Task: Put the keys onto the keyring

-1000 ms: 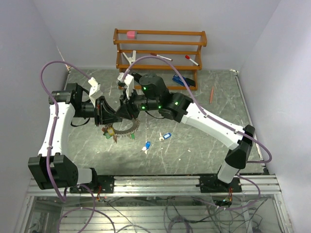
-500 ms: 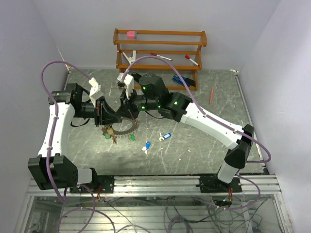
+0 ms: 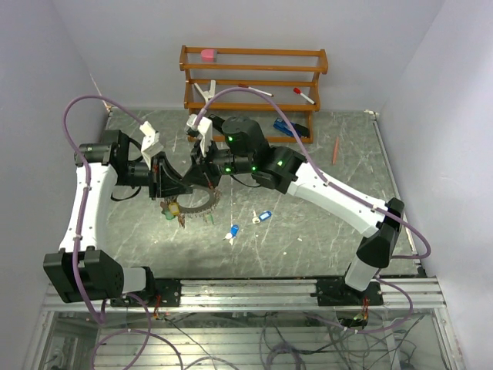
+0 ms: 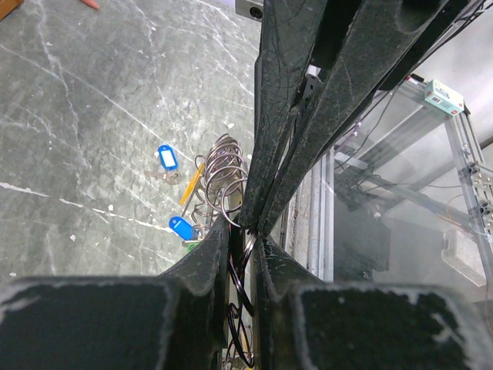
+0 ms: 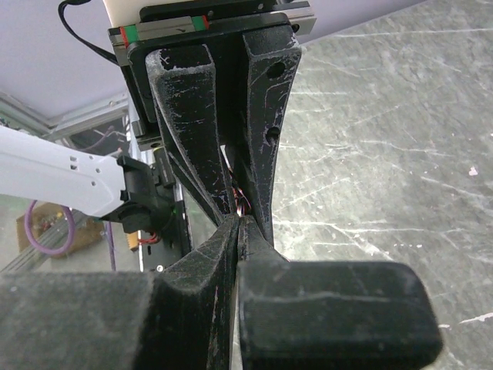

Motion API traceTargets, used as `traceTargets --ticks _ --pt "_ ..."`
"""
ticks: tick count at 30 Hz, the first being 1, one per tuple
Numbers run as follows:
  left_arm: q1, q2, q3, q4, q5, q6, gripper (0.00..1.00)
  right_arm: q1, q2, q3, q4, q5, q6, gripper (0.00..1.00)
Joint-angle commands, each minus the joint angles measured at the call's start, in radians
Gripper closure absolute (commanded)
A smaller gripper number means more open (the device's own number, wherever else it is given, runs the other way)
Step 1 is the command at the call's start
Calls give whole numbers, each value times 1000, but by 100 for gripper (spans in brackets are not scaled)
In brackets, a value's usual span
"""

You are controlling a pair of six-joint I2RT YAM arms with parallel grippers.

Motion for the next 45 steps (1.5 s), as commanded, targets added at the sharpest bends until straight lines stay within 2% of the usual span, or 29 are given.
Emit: traceTargets --ticks 1,8,18,22,24,25,27,28,31,34,41,44,45 --pt "-11 -37 31 -8 44 2 91 12 -8 17 -27 -50 -16 100" --pt "-27 -55 10 -8 4 6 84 12 27 122 -168 -74 -49 100" --pt "-118 -48 13 -8 -60 -6 83 17 89 263 -311 -64 -89 100" --pt "-125 -40 21 -8 -66 1 91 20 89 272 -334 -43 -94 100" --pt "-125 -37 28 -4 -61 -1 93 18 60 241 -318 27 -76 100" --pt "-125 -33 30 -4 -56 -2 93 18 34 209 -301 52 -76 99" --pt "-125 -24 32 -7 -43 -1 93 17 -25 140 -255 65 -77 81" --pt "-125 -17 33 -8 -38 -2 93 18 -48 110 -240 65 -73 75" --pt "-125 -5 37 -8 -32 -12 93 18 -77 68 -238 63 -75 71" --pt "-126 -5 48 -8 -52 -13 93 19 -69 70 -269 53 -82 71" --pt "-142 -26 66 -9 -196 -12 93 19 -26 125 -333 28 -127 78" --pt "-147 -44 59 -8 -194 -12 93 19 -14 130 -344 14 -131 89" --pt "-149 -51 54 -8 -185 -8 93 19 -15 127 -338 11 -127 90"
